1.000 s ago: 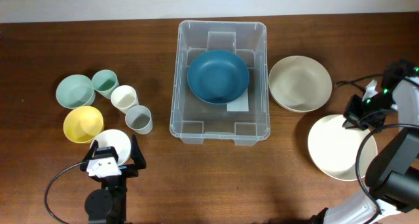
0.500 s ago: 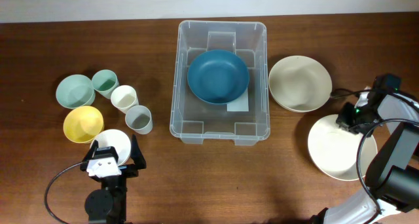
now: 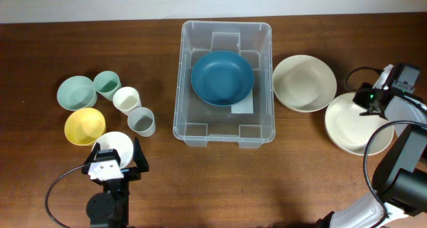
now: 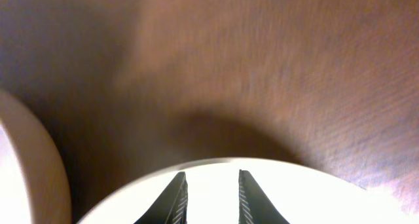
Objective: Pack container
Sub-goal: 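Lower the right gripper onto the cream bowl rim and grasp it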
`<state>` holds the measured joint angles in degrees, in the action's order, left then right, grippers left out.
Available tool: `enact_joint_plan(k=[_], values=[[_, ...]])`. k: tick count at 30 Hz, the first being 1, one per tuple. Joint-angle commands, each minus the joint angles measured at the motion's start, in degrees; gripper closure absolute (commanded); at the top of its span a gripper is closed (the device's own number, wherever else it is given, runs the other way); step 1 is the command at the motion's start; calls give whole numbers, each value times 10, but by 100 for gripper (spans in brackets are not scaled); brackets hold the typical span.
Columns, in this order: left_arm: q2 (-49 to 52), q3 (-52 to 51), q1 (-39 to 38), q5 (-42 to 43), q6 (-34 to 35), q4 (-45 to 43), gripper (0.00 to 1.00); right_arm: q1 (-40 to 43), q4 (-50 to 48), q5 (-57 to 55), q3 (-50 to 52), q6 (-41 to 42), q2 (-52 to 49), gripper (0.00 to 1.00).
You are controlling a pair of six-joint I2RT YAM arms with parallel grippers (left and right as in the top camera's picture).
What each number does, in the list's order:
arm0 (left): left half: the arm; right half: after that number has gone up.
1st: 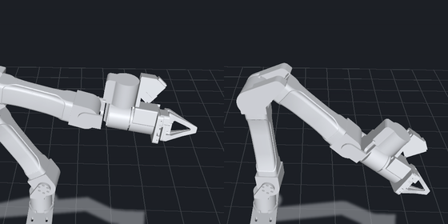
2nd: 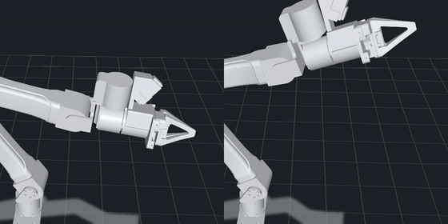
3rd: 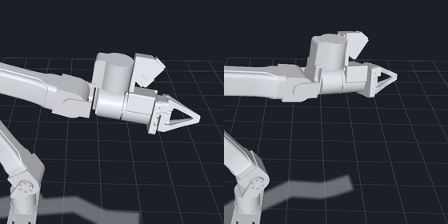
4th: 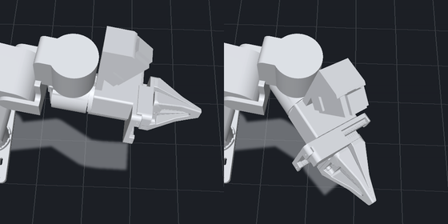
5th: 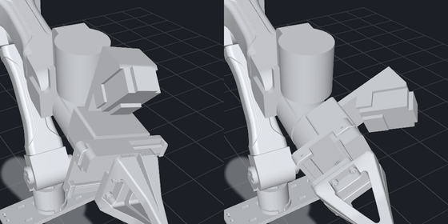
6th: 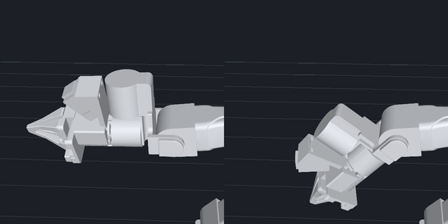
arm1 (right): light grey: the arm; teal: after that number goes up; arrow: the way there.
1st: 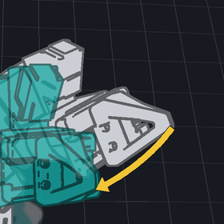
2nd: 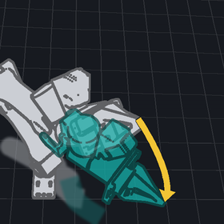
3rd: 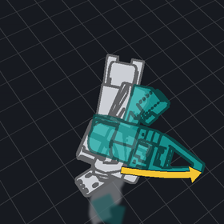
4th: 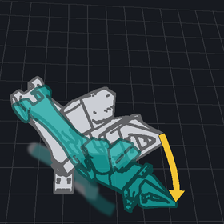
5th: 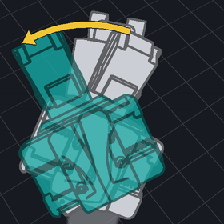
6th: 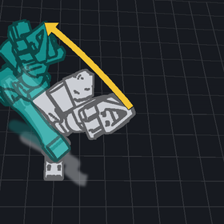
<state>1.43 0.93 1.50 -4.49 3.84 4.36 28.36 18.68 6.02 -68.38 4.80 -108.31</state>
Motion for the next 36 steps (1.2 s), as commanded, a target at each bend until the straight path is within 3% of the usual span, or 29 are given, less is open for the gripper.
enact_joint_plan(k=[1, 4, 7, 14, 18, 23, 28, 36], values=[[-4, -4, -2, 2, -11, -1, 0, -2, -34, -7, -1, 14, -17, 77], [-4, -4, -2, 2, -11, -1, 0, -2, -65, -7, -1, 17, -18, 74], [-4, -4, -2, 2, -11, -1, 0, -2, -88, -2, -1, 17, -18, 65], [-4, -4, -2, 2, -11, 0, 0, 12, -31, 69, -41, 17, 21, 50], [-4, -4, -2, 2, -11, 0, 0, 44, 53, 64, -75, 25, 56, 50], [-4, -4, -2, 2, -11, 0, 0, 109, 134, 65, -89, 94, 83, 50], [-4, -4, -2, 2, -11, 0, 0, 162, 274, 69, -82, 102, 85, 50], [-4, -4, -2, 2, -11, 0, 0, 181, 287, 69, -12, 101, 84, 50]])
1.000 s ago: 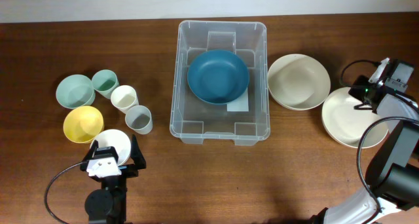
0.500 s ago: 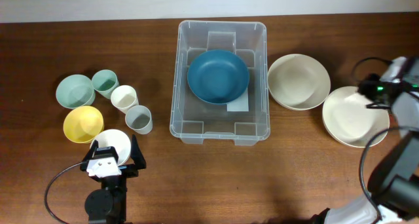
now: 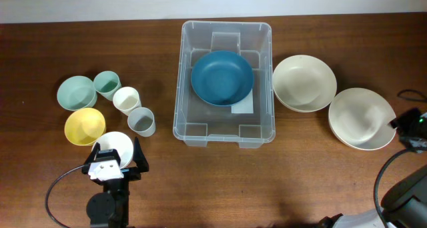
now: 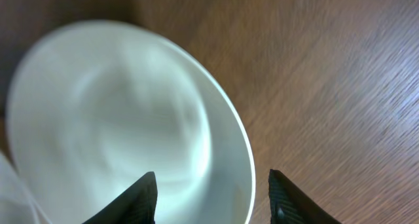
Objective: Pack container
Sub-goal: 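Lower the right gripper onto the cream bowl rim and grasp it, then lift the cream bowl and place it into the container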
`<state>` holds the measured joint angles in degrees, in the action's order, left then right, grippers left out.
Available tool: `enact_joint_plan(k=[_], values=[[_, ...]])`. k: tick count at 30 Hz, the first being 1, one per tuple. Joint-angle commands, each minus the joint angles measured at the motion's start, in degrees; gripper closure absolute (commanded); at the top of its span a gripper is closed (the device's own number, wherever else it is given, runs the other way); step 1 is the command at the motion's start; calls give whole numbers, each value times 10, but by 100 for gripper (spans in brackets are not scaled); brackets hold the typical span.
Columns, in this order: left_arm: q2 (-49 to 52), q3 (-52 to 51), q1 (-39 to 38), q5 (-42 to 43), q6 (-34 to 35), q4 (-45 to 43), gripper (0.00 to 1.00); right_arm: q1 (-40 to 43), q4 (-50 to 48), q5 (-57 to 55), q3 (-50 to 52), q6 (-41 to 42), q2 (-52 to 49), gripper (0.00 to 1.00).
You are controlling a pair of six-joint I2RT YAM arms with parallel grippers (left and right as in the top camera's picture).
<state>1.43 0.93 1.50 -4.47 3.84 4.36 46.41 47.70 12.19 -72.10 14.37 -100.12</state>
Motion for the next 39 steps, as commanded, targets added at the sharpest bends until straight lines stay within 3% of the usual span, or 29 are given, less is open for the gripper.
enact_joint_plan(k=[1, 11, 15, 20, 23, 36, 39], values=[[-4, -4, -2, 2, -11, 0, 0, 1, -9, 7, 35, 5, 2, 50], [-4, -4, -2, 2, -11, 0, 0, 2, -103, 7, 139, 5, 2, 51], [-4, -4, -2, 2, -11, 0, 0, 2, -150, 7, 179, 5, 2, 78], [-4, -4, -2, 2, -11, 0, 0, 2, -189, 8, 209, 10, 2, 79], [-4, -4, -2, 2, -11, 0, 0, 2, -198, 23, 209, 12, 2, 96], [-4, -4, -2, 2, -11, 0, 0, 14, -311, 295, 185, 12, 7, 96], [-4, -4, -2, 2, -11, 0, 0, 17, -306, 311, 156, 16, 17, 96]])
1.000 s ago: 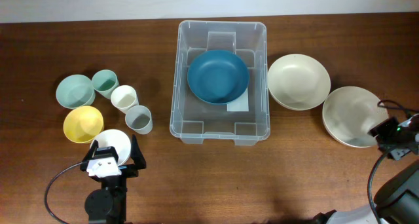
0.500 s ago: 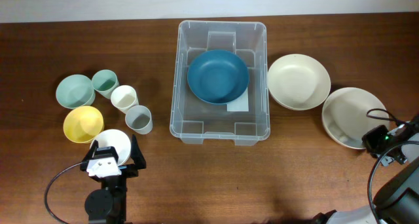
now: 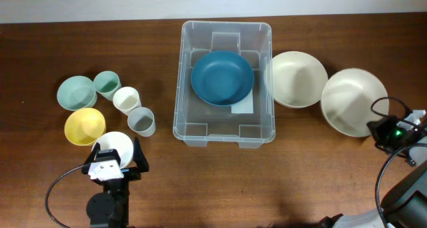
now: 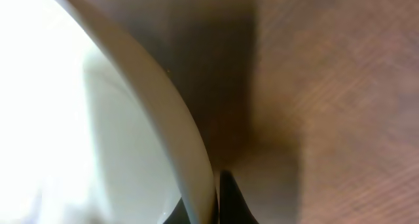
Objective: Pack container
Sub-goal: 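Lift the cream bowl and place it into the container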
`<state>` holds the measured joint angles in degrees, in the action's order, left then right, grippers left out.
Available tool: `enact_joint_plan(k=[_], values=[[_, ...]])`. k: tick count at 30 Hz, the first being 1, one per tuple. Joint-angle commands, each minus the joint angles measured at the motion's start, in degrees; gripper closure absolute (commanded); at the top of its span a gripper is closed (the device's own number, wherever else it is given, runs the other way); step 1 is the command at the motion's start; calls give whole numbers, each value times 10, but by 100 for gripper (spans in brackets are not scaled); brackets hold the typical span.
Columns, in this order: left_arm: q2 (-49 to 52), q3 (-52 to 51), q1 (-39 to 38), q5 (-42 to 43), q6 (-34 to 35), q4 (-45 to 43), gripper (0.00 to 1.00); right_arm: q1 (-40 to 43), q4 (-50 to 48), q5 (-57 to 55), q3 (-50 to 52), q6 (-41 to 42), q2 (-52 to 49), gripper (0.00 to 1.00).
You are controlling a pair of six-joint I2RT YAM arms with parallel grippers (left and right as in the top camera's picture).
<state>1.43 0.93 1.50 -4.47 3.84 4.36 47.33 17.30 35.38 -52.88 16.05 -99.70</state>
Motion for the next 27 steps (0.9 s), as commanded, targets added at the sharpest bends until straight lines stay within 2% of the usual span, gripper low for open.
enact_joint_plan(k=[1, 6, 10, 17, 21, 27], values=[[-4, -4, -2, 2, -11, 0, 0, 7, 7, 79, -51, -1, 19, 96], [-4, -4, -2, 2, -11, 0, 0, -9, 62, 75, -125, -1, 50, 96], [-4, -4, -2, 2, -11, 0, 0, -61, 124, 34, -194, -9, 68, 96], [-4, -4, -2, 2, -11, 0, 0, -255, 215, -111, -326, -34, 72, 96], [-4, -4, -2, 2, -11, 0, 0, -384, 212, -215, -363, -33, 71, 96], [-4, -4, -2, 2, -11, 0, 0, -544, 182, -400, -365, -33, 55, 96]])
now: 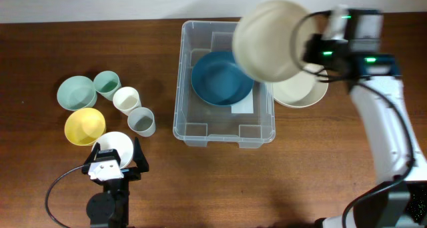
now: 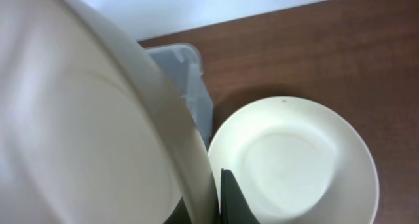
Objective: Pack container
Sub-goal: 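Lift the cream bowl and place it into the container, then move the right gripper to the second cream bowl and grasp its rim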
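Observation:
A clear plastic container (image 1: 183, 88) stands mid-table with a blue bowl (image 1: 222, 78) inside. My right gripper (image 1: 303, 45) is shut on the rim of a large cream bowl (image 1: 267, 40), which hangs tilted in the air over the container's right side. In the right wrist view that bowl (image 2: 78, 119) fills the left, and its rim is pinched in the gripper (image 2: 213, 191). A second cream bowl (image 1: 303, 91) sits on the table right of the container, also visible below the wrist (image 2: 294, 158). My left gripper (image 1: 115, 158) rests open at the front left.
At the left of the table stand a teal bowl (image 1: 75, 93), a teal cup (image 1: 106, 84), a cream cup (image 1: 125, 99), a grey cup (image 1: 141, 121), a yellow bowl (image 1: 85, 126) and a small white bowl (image 1: 115, 145) by the left gripper.
My right gripper was low at the right, shut on the rim of the outer cream bowl on the table. Now it holds that bowl up and tilted over the container's right side.
My right gripper first stood at the far side of the outer cream bowl. Then it was open at the bowl's near right edge. Then it was shut on the rim, both cream bowls shifted left. Now the bowl hangs above the container. The left arm stayed still.

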`<state>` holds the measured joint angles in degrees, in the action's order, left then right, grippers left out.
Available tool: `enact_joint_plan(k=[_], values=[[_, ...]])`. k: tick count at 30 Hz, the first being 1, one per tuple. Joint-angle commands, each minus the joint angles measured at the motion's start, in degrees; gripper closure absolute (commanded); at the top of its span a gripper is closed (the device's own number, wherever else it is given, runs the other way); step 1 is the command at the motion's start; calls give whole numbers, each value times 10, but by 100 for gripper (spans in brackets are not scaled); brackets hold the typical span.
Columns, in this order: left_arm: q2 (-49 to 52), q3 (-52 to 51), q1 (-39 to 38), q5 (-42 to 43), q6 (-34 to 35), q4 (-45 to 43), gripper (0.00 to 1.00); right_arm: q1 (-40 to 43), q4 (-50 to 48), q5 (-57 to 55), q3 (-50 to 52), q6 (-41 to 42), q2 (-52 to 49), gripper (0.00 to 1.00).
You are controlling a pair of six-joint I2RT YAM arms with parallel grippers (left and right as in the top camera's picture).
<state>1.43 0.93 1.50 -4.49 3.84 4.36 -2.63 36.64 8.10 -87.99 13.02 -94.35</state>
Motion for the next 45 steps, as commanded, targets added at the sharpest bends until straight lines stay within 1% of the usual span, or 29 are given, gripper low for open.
enact_joint_plan(k=[1, 7, 19, 26, 27, 28, 29, 30, 34, 37, 41, 43, 45], values=[[-4, -4, -2, 2, -11, 0, 0, -62, -17, -141, -14, -3, -5, 96], [-4, -4, -2, 2, -11, 0, 0, -127, -55, -181, -14, -3, -59, 96], [-4, -4, -2, 2, -11, 0, 0, -150, -96, -171, -14, -1, -146, 96], [-4, -4, -2, 2, -11, 0, 0, -162, -112, -158, -14, -1, -172, 96], [-4, -4, -2, 2, -11, 0, 0, -164, -114, -156, -14, -2, -172, 89], [-4, -4, -2, 2, -11, 0, 0, -165, -117, -155, -14, -7, -172, 66], [-4, -4, -2, 2, -11, 0, 0, -165, -123, -152, -15, -8, -171, 51], [-4, -4, -2, 2, -11, 0, 0, -165, -125, -148, -17, -8, -169, 48], [-4, -4, -2, 2, -11, 0, 0, -164, -124, -144, -40, -21, -160, 47], [-4, -4, -2, 2, -11, 0, 0, -161, -102, -147, -71, -23, -143, 47], [-4, -4, -2, 2, -11, 0, 0, -141, -31, -186, -121, -8, -114, 47], [-4, -4, -2, 2, -11, 0, 0, -120, 16, -219, -143, 10, -102, 46], [-4, -4, -2, 2, -11, 0, 0, -91, 53, -225, -154, 13, -94, 46]])
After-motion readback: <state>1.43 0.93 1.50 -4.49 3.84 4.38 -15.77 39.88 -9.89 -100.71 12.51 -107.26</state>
